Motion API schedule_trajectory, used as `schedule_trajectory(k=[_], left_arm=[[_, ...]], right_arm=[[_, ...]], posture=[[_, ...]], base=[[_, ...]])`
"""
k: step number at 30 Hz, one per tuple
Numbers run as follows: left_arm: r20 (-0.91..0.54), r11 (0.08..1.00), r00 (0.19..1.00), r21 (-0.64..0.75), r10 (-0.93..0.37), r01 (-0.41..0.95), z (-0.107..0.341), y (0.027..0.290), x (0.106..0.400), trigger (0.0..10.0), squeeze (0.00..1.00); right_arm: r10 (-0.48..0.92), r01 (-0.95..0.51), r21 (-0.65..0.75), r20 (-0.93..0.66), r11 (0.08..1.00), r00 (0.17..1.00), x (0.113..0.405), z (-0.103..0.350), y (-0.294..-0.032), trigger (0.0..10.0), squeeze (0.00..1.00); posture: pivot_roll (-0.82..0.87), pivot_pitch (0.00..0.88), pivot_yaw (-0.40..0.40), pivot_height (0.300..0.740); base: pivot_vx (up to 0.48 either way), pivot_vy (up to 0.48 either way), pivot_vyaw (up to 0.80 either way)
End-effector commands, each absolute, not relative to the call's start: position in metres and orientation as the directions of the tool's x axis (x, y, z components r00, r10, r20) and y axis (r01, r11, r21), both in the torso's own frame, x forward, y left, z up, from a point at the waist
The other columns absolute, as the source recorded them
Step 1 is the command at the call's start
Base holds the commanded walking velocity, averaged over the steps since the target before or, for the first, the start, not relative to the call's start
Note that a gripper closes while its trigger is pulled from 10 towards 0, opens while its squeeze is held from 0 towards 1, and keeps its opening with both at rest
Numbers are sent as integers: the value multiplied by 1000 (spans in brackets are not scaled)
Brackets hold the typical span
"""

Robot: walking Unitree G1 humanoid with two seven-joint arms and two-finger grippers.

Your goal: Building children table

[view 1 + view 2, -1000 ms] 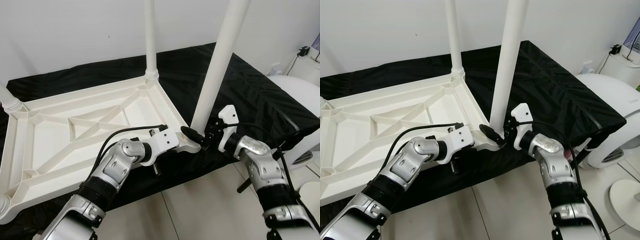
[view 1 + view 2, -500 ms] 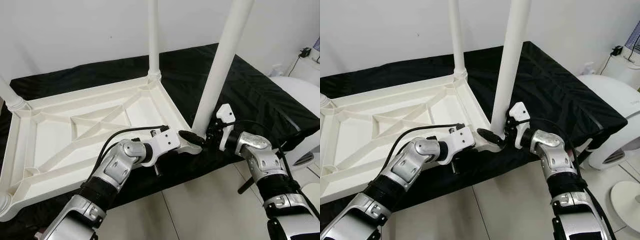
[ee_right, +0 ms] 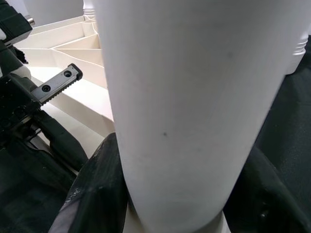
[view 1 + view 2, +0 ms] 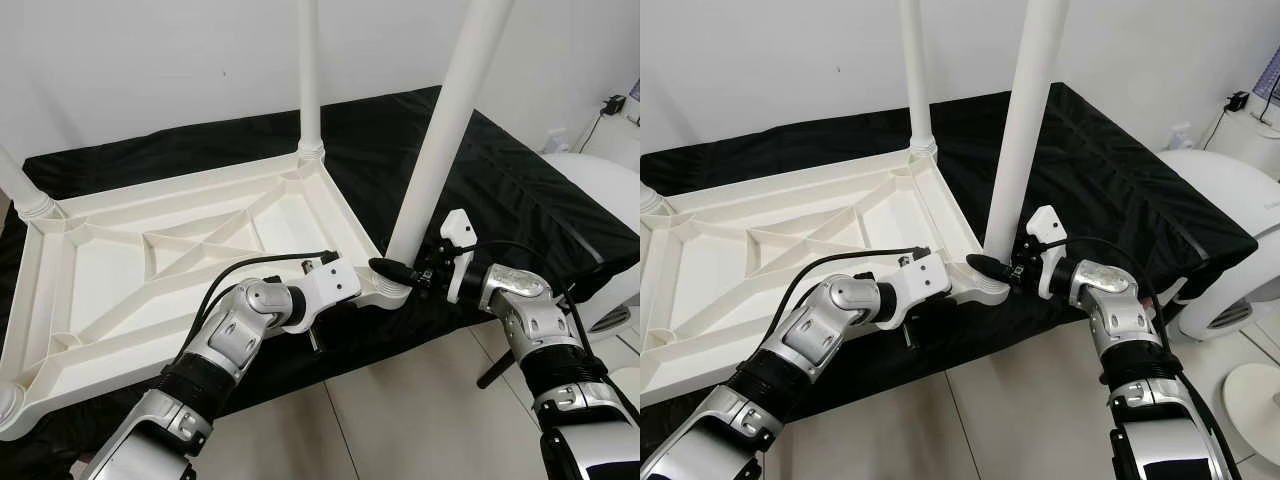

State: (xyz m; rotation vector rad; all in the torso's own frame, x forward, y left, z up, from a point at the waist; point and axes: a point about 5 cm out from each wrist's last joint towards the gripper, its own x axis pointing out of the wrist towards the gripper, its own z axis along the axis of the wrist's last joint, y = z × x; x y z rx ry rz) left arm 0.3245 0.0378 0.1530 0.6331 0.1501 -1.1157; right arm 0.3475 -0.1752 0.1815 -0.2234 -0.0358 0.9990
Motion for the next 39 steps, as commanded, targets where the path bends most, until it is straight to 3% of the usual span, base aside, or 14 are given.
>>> schedule_trajectory(k=[1,2,23,36,39], left_arm=[[-401,291,450,397,-798,870,150,38,324,10000,0],[-400,292,450,397,-798,870,150,38,324,10000,0],[-399,293,450,396,-799,870,150,38,324,10000,0],[-399,284,444,399,-802,872,150,37,323,10000,0],[-398,283,443,399,-803,872,150,37,323,10000,0]], right_arm=[[847,-838,-195,-56,510,529,348,184,-173,0,0],[843,-833,-198,-51,517,535,348,184,-173,10000,0],[781,-771,-127,104,624,615,326,175,-142,10000,0],[646,-637,-109,142,763,750,319,172,-125,10000,0],[560,-553,-91,133,828,818,319,170,-120,10000,0]], posture=[[-99,99,53,740],[-101,99,51,740],[-100,101,49,740],[-103,87,44,740],[-102,84,42,740]], base=[[0,0,0],[0,0,0],[0,0,0],[0,0,0],[0,0,0]])
